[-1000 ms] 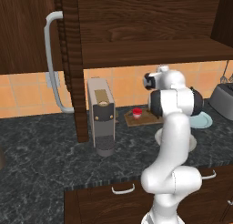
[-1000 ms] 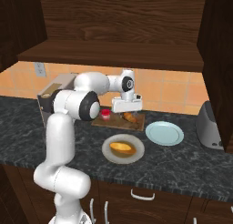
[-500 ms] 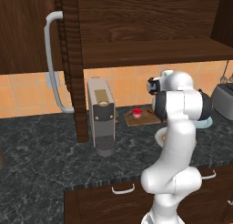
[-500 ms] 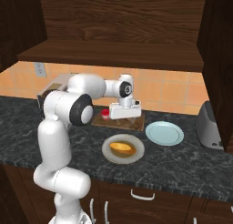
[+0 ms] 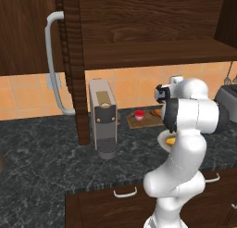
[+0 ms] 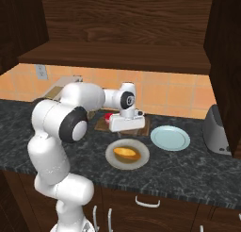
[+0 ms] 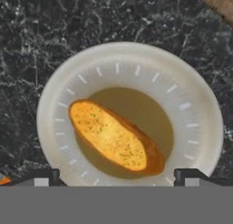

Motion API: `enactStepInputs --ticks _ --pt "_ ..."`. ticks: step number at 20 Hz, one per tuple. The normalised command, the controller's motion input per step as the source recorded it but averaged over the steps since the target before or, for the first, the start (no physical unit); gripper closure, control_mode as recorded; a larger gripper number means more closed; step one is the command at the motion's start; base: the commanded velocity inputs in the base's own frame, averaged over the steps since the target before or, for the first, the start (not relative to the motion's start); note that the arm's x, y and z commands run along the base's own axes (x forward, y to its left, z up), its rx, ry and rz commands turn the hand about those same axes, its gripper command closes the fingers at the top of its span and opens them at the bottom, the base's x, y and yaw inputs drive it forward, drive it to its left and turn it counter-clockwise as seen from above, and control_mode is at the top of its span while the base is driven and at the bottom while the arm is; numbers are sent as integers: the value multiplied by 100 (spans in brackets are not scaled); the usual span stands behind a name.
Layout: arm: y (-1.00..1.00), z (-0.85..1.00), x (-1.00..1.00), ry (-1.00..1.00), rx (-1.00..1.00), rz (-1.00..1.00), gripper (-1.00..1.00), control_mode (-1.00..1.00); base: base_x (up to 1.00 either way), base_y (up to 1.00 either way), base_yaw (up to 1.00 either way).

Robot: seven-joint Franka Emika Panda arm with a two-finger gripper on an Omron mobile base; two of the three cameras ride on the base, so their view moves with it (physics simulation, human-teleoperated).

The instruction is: From the different types of pastries on the counter, select a croissant and place it on the cutting board. Then retrieve a jar of jam from the cabinet and place it alongside the croissant on the cutting board.

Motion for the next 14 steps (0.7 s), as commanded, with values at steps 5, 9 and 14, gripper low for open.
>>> enactStepInputs --ticks 5,9,14 --pt "-2 0 -45 -8 0 0 -100 -100 0 0 0" --pt "-8 7 -12 -1 0 0 -100 -100 0 0 0" --pt "-4 19 -14 2 0 0 -100 -100 0 0 0"
